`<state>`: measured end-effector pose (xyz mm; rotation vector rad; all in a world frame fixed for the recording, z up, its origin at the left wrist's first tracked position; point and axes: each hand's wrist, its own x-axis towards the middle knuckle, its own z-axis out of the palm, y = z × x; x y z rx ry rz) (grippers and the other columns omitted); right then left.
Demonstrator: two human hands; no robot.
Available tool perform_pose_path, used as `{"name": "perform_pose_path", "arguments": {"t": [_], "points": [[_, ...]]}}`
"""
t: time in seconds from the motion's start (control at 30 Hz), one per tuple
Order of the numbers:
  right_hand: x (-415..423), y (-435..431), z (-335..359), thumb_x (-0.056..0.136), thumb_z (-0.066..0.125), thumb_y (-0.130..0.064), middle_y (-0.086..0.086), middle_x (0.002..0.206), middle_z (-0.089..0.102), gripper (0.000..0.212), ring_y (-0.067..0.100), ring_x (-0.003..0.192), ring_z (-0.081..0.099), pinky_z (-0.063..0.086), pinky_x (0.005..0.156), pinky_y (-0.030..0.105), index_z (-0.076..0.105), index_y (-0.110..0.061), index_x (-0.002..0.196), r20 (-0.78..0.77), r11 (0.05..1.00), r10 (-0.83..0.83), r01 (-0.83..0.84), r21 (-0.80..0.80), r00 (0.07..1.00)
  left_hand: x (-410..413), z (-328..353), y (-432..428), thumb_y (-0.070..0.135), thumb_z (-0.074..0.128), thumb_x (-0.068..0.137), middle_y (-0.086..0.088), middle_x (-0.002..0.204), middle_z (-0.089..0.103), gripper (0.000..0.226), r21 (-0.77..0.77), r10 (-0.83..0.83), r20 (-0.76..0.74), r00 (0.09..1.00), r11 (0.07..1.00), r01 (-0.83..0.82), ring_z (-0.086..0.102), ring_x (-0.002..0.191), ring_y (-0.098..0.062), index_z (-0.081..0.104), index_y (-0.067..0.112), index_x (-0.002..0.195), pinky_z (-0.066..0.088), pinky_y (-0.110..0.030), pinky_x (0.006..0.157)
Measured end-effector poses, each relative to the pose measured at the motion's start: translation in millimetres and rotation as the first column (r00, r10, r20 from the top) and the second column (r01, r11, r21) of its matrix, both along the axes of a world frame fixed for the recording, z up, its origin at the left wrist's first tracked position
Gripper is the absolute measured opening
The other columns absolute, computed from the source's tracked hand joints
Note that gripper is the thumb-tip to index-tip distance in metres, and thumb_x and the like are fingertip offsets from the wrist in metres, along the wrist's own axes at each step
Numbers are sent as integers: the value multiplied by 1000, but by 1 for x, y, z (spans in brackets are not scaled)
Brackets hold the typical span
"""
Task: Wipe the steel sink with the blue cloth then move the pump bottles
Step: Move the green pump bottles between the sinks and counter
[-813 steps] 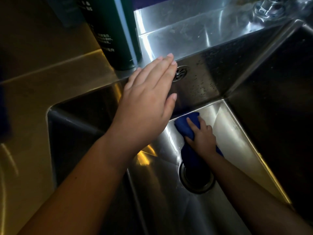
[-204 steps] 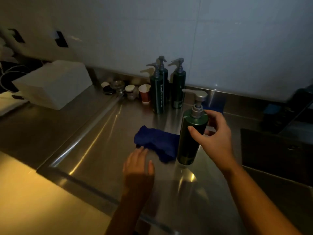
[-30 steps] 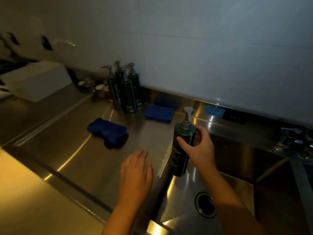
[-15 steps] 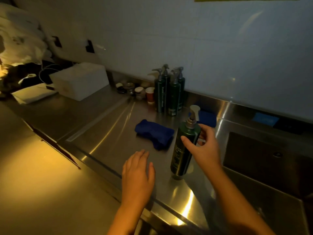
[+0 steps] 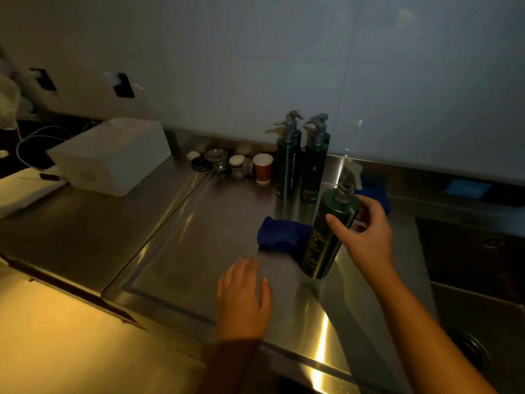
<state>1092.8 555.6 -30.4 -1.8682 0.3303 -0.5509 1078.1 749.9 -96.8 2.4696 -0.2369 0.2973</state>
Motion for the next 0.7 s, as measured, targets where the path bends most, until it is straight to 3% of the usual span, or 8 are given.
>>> {"name": "perform_pose_path", "arguments": {"t": [0.07, 0.17, 0.33, 0.5, 0.7], "points": [[18, 1, 1, 76, 70, -15, 3, 129, 50, 55, 11, 111, 46, 41, 91, 31, 44, -17, 125, 4, 1000, -25, 25, 4, 1000, 23, -4, 1, 24, 49, 94, -1, 134, 47, 38, -14, -32, 33, 999, 999, 33, 36, 126, -17, 46, 17, 131, 14, -26, 100], [49, -1, 1, 76, 71, -14, 3, 127, 52, 55, 15, 113, 50, 43, 97, 35, 45, -16, 124, 23, 998, -63, 63, 21, 998, 60, -9, 1, 27, 45, 85, -11, 111, 64, 38, 14, -84, 100, 991, 996, 83, 59, 102, -29, 62, 7, 112, 32, -38, 89], [102, -11, -2, 76, 72, -15, -10, 114, 50, 53, 11, 111, 49, 45, 99, 37, 46, -18, 122, 27, 992, -121, 120, 33, 992, 116, -11, -2, 22, 44, 82, -18, 101, 67, 38, 45, -185, 245, 952, 983, 179, 63, 91, -31, 66, -2, 101, 48, -42, 81], [152, -24, -12, 75, 72, -15, -9, 114, 49, 52, 7, 107, 47, 41, 87, 25, 46, -18, 120, 9, 990, -143, 143, -4, 990, 169, -8, -17, 29, 38, 83, -14, 104, 67, 44, 114, -248, 133, 960, 966, 234, 64, 93, -31, 66, 4, 104, 45, -44, 81], [196, -33, -33, 75, 73, -19, 3, 127, 52, 57, 13, 112, 48, 42, 90, 29, 44, -17, 124, -69, 985, -168, 165, -51, 983, 209, -17, -27, 29, 40, 83, -13, 107, 67, 41, 79, -278, 150, 949, 960, 269, 61, 99, -29, 66, 5, 104, 39, -41, 89]]}}
